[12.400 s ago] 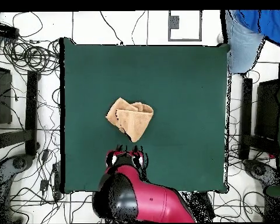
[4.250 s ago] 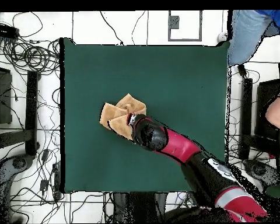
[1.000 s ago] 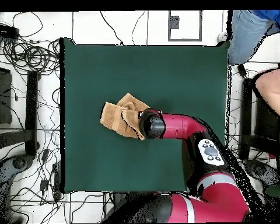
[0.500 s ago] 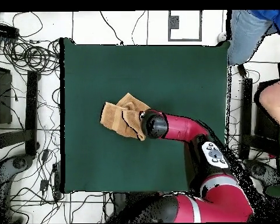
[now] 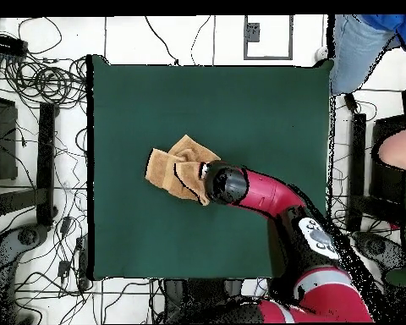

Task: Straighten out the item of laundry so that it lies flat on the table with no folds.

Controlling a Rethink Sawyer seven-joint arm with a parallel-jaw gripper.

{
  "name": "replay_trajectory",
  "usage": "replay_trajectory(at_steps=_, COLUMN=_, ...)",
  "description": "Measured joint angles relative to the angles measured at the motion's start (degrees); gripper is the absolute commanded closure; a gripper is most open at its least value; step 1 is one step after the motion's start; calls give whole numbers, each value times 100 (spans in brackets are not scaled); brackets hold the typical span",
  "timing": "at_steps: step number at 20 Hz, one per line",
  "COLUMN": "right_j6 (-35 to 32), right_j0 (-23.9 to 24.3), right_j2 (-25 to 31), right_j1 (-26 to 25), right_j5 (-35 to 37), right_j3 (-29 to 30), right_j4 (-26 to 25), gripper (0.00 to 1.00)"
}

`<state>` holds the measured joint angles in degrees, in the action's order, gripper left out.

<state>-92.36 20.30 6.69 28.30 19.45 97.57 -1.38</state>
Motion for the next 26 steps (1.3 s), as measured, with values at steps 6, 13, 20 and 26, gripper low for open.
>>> replay_trajectory(at_steps=6, right_j6=-24, right_j0=-93, right_j2=-1, right_j1=317, right_j5=181, right_j3=252, right_j4=682, gripper=0)
replay_trajectory(at_steps=13, right_j6=-126, right_j0=-352, right_j2=-32, right_j1=600, right_j5=379, right_j3=398, right_j4=1284, gripper=0)
replay_trajectory(at_steps=20, right_j6=-458, right_j0=-428, right_j2=32, right_j1=747, right_j5=528, right_j3=636, right_j4=2146, gripper=0)
replay_trajectory(at_steps=26, right_j6=-708, right_j0=-450, right_j2=34, right_j1=712, right_j5=524, right_j3=764, right_j4=2572, gripper=0)
